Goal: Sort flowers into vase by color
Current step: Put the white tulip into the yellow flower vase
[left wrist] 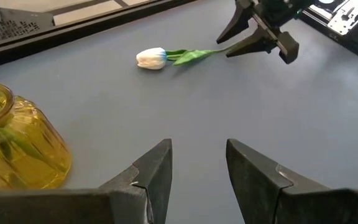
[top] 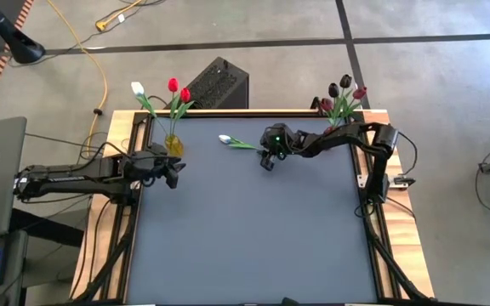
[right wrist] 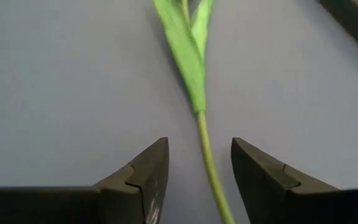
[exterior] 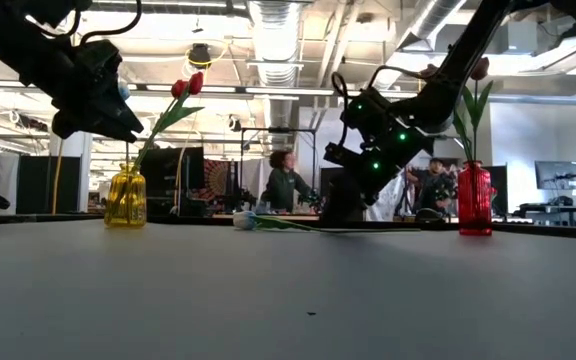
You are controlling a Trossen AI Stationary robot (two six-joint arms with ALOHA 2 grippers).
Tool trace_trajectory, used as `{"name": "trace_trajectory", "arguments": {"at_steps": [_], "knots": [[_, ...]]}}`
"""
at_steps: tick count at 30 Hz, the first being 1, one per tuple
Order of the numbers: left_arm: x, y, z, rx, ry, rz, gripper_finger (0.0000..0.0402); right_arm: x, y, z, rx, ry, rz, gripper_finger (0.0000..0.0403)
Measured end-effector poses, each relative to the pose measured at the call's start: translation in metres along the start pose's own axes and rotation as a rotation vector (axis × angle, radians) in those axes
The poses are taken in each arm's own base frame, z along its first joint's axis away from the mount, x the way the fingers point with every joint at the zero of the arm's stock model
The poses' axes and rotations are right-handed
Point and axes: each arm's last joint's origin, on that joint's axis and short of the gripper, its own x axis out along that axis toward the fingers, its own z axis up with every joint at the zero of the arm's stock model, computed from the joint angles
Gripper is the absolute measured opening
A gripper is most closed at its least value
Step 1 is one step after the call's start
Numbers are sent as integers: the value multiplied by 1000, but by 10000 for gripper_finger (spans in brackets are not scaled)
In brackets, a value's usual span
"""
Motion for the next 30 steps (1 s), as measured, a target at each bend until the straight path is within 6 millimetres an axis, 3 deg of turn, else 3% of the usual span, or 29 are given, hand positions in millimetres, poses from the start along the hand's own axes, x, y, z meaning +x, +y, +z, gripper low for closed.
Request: {"name": "trace_trajectory", "arguments": {"at_steps": [14,21,30], "knots": [[0,-1,0,-13,13,-28,139,2,-7,-15,61,144,-1,95],[-2,-7,-3,17,20,-81,139,-2,9,-10,57,114,50,18],[-8,-27,0,108,-31,-282,139,-26,26,14,105,9,135,18]]}}
